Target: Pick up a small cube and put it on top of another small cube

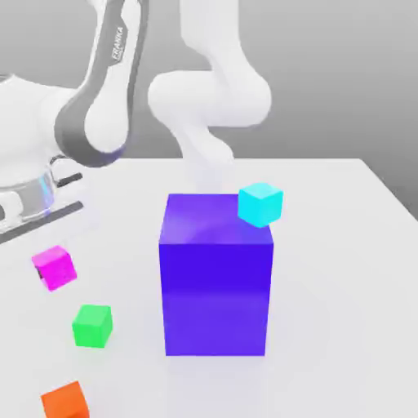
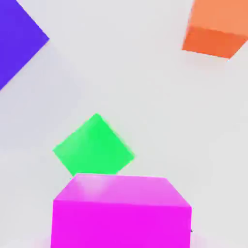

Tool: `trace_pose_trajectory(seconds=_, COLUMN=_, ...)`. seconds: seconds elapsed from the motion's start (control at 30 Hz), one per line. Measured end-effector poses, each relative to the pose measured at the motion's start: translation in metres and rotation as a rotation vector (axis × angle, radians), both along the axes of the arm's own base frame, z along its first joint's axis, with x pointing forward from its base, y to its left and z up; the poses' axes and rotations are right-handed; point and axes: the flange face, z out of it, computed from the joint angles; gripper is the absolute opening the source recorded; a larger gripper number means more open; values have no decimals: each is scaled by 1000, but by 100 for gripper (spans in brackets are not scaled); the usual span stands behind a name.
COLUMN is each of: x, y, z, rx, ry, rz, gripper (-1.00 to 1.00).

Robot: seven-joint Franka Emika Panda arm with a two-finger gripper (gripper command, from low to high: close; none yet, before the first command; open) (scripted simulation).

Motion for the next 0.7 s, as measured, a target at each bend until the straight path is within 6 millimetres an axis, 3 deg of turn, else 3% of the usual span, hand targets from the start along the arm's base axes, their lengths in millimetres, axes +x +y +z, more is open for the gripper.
trace_pose_trajectory(seconds=0.27, x=20, y=58, z=3, rx=-116, ry=-30, rz=445, gripper=-100)
trace_pose_trajectory(seconds=0.47, x=28, y=62, z=-10, rx=-119, ry=-44, rz=478, gripper=-100)
trace_pose_trajectory(seconds=0.7, x=27, y=61, z=-39, rx=-120, ry=-45, rz=477, gripper=-100)
